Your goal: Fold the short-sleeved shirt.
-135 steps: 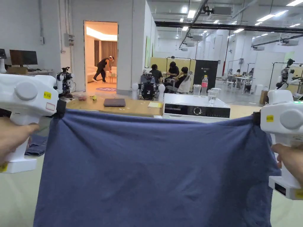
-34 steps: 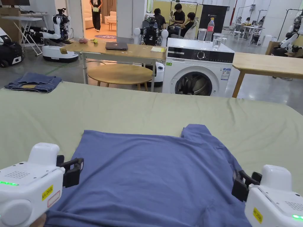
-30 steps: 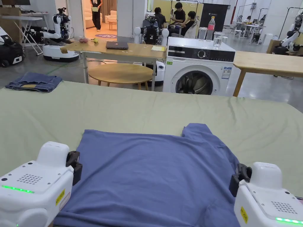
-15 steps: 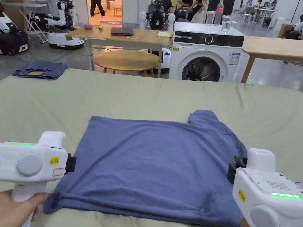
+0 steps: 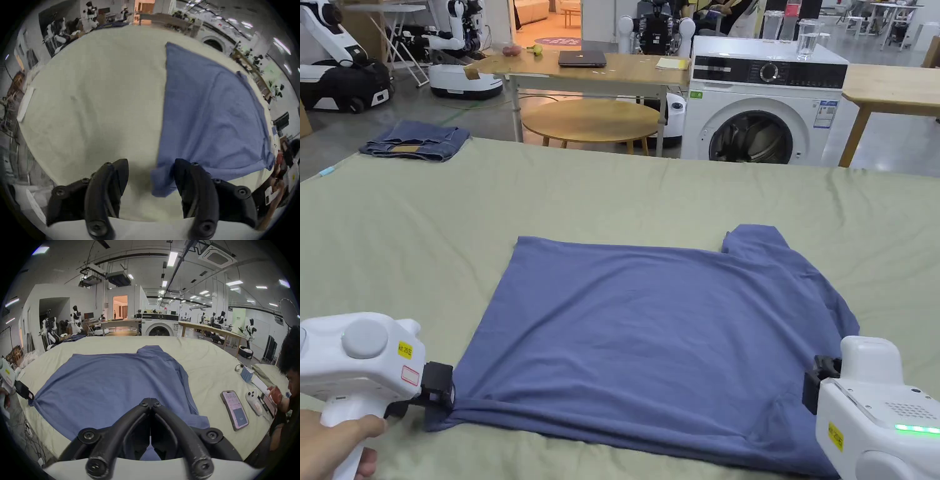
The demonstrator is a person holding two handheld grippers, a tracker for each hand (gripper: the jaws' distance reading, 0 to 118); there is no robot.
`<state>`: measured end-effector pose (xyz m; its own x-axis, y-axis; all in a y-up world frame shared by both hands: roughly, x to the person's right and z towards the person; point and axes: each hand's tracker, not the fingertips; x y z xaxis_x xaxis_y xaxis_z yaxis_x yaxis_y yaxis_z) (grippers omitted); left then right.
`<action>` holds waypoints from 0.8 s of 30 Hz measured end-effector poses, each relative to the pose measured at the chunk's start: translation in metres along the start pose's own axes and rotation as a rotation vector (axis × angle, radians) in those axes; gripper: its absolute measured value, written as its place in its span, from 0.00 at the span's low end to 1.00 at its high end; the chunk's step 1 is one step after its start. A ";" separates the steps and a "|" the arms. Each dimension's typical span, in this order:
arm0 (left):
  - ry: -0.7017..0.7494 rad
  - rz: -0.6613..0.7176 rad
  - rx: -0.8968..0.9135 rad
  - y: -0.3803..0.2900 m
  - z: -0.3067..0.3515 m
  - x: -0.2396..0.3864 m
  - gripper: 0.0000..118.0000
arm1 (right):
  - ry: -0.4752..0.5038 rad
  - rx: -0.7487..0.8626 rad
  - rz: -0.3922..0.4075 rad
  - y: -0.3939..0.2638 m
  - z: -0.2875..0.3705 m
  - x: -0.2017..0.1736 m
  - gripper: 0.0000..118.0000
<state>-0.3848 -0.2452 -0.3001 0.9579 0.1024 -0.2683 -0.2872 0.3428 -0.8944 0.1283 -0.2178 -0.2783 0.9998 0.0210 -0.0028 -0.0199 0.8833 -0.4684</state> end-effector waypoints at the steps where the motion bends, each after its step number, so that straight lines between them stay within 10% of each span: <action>1: -0.017 -0.002 0.006 -0.002 -0.004 -0.001 0.49 | 0.000 -0.002 0.000 -0.001 0.000 0.000 0.00; 10: 0.024 -0.152 0.015 -0.018 0.006 0.024 0.45 | -0.010 -0.058 -0.022 0.001 -0.002 0.015 0.00; 15: -0.029 -0.245 0.029 -0.023 0.007 0.031 0.08 | -0.013 -0.161 -0.053 0.008 -0.005 0.035 0.00; 19: -0.039 -0.267 0.031 -0.022 0.010 0.029 0.00 | 0.008 -0.279 -0.051 0.014 -0.006 0.055 0.40; 24: -0.091 -0.241 0.051 -0.019 0.018 0.014 0.00 | 0.002 -0.406 -0.045 0.008 -0.004 0.078 0.43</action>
<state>-0.3657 -0.2333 -0.2799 0.9954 0.0950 -0.0146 -0.0528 0.4138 -0.9088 0.2064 -0.2105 -0.2855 0.9996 -0.0144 0.0242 0.0279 0.6263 -0.7791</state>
